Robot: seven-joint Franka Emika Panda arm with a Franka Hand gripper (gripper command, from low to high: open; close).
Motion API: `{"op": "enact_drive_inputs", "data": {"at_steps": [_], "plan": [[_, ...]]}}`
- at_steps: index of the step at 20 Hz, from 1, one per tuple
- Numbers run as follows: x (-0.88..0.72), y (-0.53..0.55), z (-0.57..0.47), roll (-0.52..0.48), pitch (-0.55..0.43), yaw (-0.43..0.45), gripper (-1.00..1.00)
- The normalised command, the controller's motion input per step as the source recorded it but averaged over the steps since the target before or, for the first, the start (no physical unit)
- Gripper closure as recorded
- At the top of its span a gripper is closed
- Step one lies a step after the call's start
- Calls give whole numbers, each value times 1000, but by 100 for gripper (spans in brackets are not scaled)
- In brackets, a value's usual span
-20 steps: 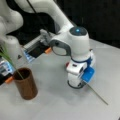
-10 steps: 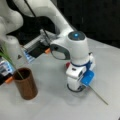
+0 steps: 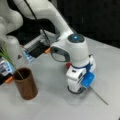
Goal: Flower insertion into a vase
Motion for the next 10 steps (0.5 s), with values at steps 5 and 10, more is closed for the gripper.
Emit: {"op": "enact_drive_inputs", "data": {"at_steps": [5, 10], "plan": [[28, 214, -119, -355, -140, -20, 100], [-2, 145, -104, -294, -111, 31, 100]]}}
